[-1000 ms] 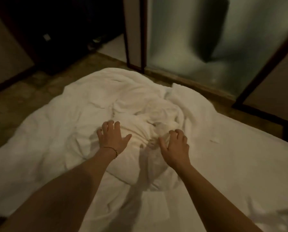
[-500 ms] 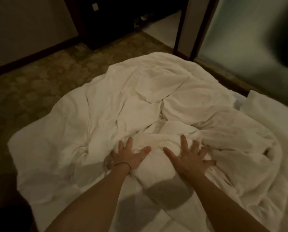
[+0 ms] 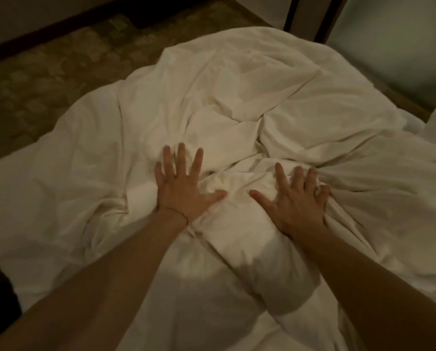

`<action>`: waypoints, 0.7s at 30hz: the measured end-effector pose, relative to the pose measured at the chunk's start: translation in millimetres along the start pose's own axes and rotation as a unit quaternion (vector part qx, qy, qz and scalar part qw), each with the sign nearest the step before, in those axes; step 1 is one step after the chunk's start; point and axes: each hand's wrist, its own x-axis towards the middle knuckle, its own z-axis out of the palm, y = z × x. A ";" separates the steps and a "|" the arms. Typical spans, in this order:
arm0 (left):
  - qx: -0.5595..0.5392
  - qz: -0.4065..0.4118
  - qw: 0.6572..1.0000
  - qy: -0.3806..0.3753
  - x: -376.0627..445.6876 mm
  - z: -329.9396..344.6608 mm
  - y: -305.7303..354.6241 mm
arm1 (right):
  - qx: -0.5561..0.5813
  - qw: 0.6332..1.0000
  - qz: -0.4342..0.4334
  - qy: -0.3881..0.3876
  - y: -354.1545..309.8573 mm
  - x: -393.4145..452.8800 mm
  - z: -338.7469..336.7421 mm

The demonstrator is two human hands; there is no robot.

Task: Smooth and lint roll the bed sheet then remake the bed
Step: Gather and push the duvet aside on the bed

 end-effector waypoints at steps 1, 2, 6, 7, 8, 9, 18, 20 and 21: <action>0.016 -0.023 1.000 -0.012 15.8 -3.2 -10.0 | -0.005 1.000 -0.001 0.004 -0.2 4.1 0.8; 0.002 -0.071 0.996 -0.055 27.7 -5.5 -18.7 | -0.009 1.000 -0.001 0.012 0.4 6.6 0.6; -0.124 -0.143 0.956 -0.224 46.1 12.0 -27.6 | 0.006 0.999 0.007 0.037 -1.2 13.4 15.0; -0.119 -0.134 0.959 -0.219 45.5 17.3 -25.0 | 0.012 0.999 0.008 0.036 -2.4 15.3 21.5; -0.115 -0.135 0.963 -0.204 46.5 22.1 -23.3 | 0.013 0.999 0.008 0.035 -4.2 18.7 28.4; -0.120 -0.141 0.964 -0.190 48.4 26.4 -22.6 | 0.005 0.999 0.004 0.033 -6.6 23.0 35.0; -0.281 -0.153 0.940 -0.117 36.0 25.5 -17.5 | -0.057 0.995 -0.035 0.071 -10.8 40.5 37.9; -0.347 -0.178 0.916 -0.094 22.1 12.7 -11.3 | -0.024 0.995 -0.051 0.082 -8.6 27.3 26.8; -0.391 -0.192 0.896 -0.084 13.2 6.0 -6.8 | -0.007 0.994 -0.052 0.093 -9.8 18.0 19.3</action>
